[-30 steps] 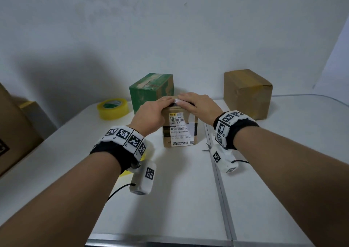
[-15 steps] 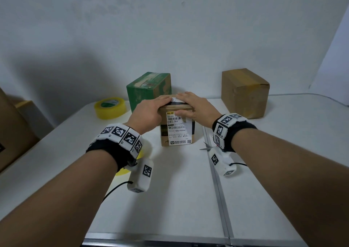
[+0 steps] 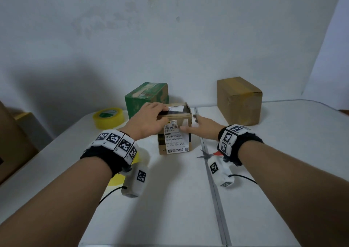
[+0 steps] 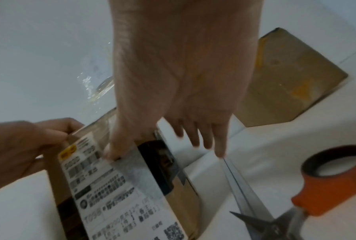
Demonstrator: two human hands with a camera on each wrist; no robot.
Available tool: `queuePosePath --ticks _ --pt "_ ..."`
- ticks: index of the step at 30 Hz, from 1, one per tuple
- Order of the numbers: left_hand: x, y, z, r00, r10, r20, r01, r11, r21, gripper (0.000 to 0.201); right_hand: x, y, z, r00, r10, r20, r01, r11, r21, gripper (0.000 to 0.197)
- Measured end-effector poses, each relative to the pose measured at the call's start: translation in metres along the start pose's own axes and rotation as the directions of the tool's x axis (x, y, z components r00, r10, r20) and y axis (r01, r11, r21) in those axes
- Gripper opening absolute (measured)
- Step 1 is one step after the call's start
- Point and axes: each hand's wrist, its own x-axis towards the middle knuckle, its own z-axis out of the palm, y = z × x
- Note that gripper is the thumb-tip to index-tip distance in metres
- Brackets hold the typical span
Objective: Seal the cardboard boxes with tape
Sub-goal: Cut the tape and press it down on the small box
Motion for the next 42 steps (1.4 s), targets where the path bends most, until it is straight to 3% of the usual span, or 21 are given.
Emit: queuePosePath --ticks 2,4,6,8,9,10,11,13,15,17,20,25,29,31,33,36,38,42 --pt "0.006 0.0 -0.005 0.999 0.028 0.036 -0.03 0.998 0.05 0.048 -0.002 0.004 0.0 0.994 0.032 0.109 -0.023 0.996 -0.081 0.092" --pt "0.01 0.001 -0.009 0.994 0.018 0.11 -0.022 0.999 0.034 0.055 -0.01 0.001 -0.002 0.994 0.009 0.107 -0.003 0.999 -0.054 0.082" --pt "0.009 0.002 -0.012 0.987 -0.013 0.16 0.021 0.998 -0.051 0.055 -0.021 -0.002 -0.004 0.996 -0.025 0.085 0.022 0.999 0.038 0.073" --pt "0.004 0.002 -0.016 0.993 -0.076 0.091 0.096 0.963 -0.25 0.053 -0.03 0.001 -0.008 0.998 -0.04 0.042 0.031 0.98 0.198 0.067" --pt "-0.001 0.003 -0.018 0.989 -0.145 0.03 0.143 0.89 -0.433 0.054 -0.035 0.003 -0.01 1.0 -0.027 0.011 0.023 0.953 0.301 0.069" --pt "-0.005 0.004 -0.019 0.97 -0.242 -0.013 0.179 0.754 -0.632 0.056 -0.038 0.003 -0.011 1.0 -0.003 -0.011 0.007 0.906 0.424 0.073" --pt "-0.009 0.004 -0.018 0.942 -0.335 -0.016 0.192 0.577 -0.794 0.059 -0.042 0.002 -0.01 1.0 0.019 -0.016 -0.007 0.835 0.551 0.079" --pt "-0.018 0.011 -0.014 0.908 -0.414 0.066 0.195 0.279 -0.94 0.065 -0.049 -0.001 -0.009 1.0 0.011 0.0 -0.007 0.676 0.736 0.084" --pt "-0.029 0.02 -0.006 0.898 -0.399 0.186 0.259 0.137 -0.956 0.069 -0.055 -0.007 -0.006 0.998 -0.039 -0.051 0.064 0.576 0.815 0.074" --pt "-0.04 0.024 0.0 0.881 -0.377 0.287 0.336 0.07 -0.939 0.076 -0.062 -0.008 -0.005 0.987 -0.037 -0.154 0.151 0.507 0.849 0.062" --pt "-0.056 0.02 0.005 0.882 -0.32 0.345 0.378 0.045 -0.925 0.079 -0.074 -0.002 -0.002 0.982 -0.062 -0.179 0.188 0.434 0.881 0.068" --pt "-0.074 0.009 0.019 0.885 -0.222 0.408 0.436 0.091 -0.895 0.096 -0.091 0.001 0.011 0.976 -0.073 -0.206 0.218 0.383 0.897 0.054" --pt "-0.077 0.008 0.019 0.874 -0.236 0.424 0.458 0.113 -0.882 0.108 -0.098 0.002 0.014 0.984 -0.038 -0.174 0.175 0.375 0.91 0.057" --pt "-0.078 0.012 0.016 0.869 -0.256 0.423 0.459 0.097 -0.883 0.095 -0.101 0.001 0.013 0.983 0.006 -0.186 0.169 0.384 0.908 0.064" --pt "-0.078 0.019 0.011 0.847 -0.278 0.453 0.487 0.068 -0.871 0.067 -0.103 -0.001 0.012 0.98 0.007 -0.199 0.181 0.391 0.902 0.072" --pt "-0.077 0.027 0.007 0.785 -0.244 0.569 0.577 -0.042 -0.815 0.045 -0.107 -0.004 0.009 0.969 -0.074 -0.237 0.246 0.435 0.866 0.062" --pt "-0.077 0.029 0.008 0.778 -0.198 0.596 0.594 -0.077 -0.801 0.036 -0.111 -0.006 0.007 0.96 -0.104 -0.259 0.278 0.429 0.859 0.054" --pt "-0.072 0.024 0.019 0.772 -0.381 0.509 0.514 -0.098 -0.852 0.019 -0.114 -0.01 0.004 0.938 -0.135 -0.318 0.343 0.476 0.81 0.04"
